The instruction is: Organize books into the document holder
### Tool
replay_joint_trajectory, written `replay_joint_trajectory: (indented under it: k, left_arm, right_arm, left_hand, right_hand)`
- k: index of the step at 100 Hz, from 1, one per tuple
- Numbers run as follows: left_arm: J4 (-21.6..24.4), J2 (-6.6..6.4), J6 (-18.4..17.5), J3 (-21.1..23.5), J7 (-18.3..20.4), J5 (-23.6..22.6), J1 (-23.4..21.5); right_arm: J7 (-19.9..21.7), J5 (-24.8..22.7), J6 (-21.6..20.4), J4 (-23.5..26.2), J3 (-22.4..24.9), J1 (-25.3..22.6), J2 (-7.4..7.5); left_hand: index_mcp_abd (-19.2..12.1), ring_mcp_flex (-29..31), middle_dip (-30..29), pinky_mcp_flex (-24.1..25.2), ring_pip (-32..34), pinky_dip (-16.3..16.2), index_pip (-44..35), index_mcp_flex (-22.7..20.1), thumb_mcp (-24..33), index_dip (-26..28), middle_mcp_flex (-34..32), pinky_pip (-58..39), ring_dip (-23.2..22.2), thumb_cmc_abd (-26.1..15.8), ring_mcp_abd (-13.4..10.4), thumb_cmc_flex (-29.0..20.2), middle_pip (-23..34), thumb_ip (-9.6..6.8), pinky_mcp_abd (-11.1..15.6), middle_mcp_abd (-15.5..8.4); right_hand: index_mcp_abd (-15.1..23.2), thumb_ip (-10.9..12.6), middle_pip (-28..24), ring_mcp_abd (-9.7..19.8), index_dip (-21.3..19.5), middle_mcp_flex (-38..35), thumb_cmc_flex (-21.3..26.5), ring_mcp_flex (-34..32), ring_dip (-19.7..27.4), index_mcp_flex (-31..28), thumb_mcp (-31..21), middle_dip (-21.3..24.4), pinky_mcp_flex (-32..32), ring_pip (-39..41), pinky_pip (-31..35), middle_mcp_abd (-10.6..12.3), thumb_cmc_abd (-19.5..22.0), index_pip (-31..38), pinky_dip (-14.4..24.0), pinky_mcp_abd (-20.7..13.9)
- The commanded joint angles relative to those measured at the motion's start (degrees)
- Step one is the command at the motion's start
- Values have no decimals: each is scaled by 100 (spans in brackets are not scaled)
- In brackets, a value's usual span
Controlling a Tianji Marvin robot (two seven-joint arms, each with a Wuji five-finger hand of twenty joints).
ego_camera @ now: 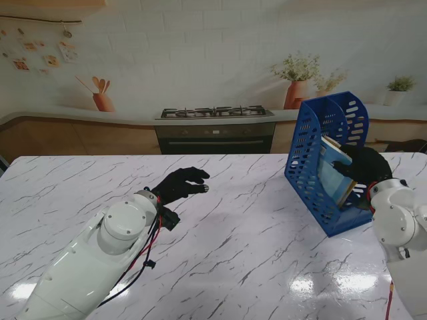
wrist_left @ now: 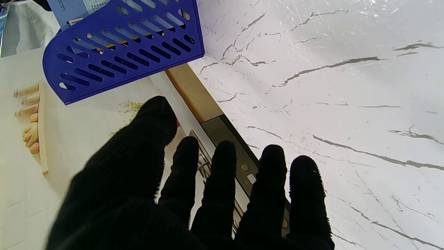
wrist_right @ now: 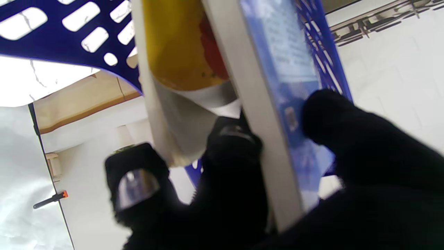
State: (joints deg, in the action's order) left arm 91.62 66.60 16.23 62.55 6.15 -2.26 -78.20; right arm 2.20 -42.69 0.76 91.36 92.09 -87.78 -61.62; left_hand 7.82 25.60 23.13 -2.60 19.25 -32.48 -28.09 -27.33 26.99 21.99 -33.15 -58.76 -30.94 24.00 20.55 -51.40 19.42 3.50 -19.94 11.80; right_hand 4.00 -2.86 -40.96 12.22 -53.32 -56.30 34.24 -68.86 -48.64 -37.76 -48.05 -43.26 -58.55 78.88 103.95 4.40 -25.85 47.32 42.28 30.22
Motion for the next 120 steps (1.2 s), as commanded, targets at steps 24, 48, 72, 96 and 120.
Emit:
replay_joint_trajectory:
  k: [24,48,72,96,120]
  left_arm:
    - [7,22,-159,-22,42,15,-3]
    - [22,23,-153,-15,36,22,-14]
    - [27,18,-163,-14,48,21,-15]
    - [30,1,-181,2,77,-43,-16]
    - [70,-36,-197,59,151,-137,-55]
  right_arm:
    - [-223,-142,-58,12,12,-40,-68]
    - [-343,-253,-5,199,92,-154,-86]
    - [-334,-298,64,624,287,-398,-101]
    - [-398,-334,65,1122,491,-629,-132]
    - [-232,-164,149,1718,589,-755,-148]
  left_hand:
    - [-80,44,33,97,120,-54,-43,-95,-127,81,-8,43,-45,-159,-123,-11,45,-166,129,-136]
    - [-92,28,30,143,95,-31,-18,-93,-135,65,-5,97,-32,-162,-137,-8,37,-166,109,-145]
    - [-108,-50,-18,255,-77,95,20,-85,-158,44,25,364,78,-162,-206,14,-37,-165,101,-153]
    - [-129,-161,-106,425,-347,283,94,-62,-234,2,75,760,317,-186,-378,96,-137,-149,115,-184]
    - [-158,-205,-132,479,-393,342,102,-72,-266,2,84,903,358,-203,-304,85,-172,-151,133,-219]
  right_hand:
    - [632,-89,1044,-345,1309,1098,-248,1072,411,683,-378,1187,993,-1655,400,-340,-29,-100,505,-2282]
    - [172,128,1541,-1034,935,1479,-813,2037,1639,355,799,1541,2735,-4523,-1825,-433,577,-1913,648,-974]
    - [75,102,2023,-1216,967,1651,-998,2545,2172,418,1375,1780,3617,-5851,-3099,-439,611,-2376,291,-554]
    - [88,52,2662,-1277,1452,1813,-1101,3062,2756,564,1746,2224,4697,-6814,-4622,-358,664,-2762,-350,-443]
    - [15,3,2949,-1211,1694,2013,-1148,3495,3000,740,2037,2448,5275,-7114,-5399,-350,770,-2904,-663,-543]
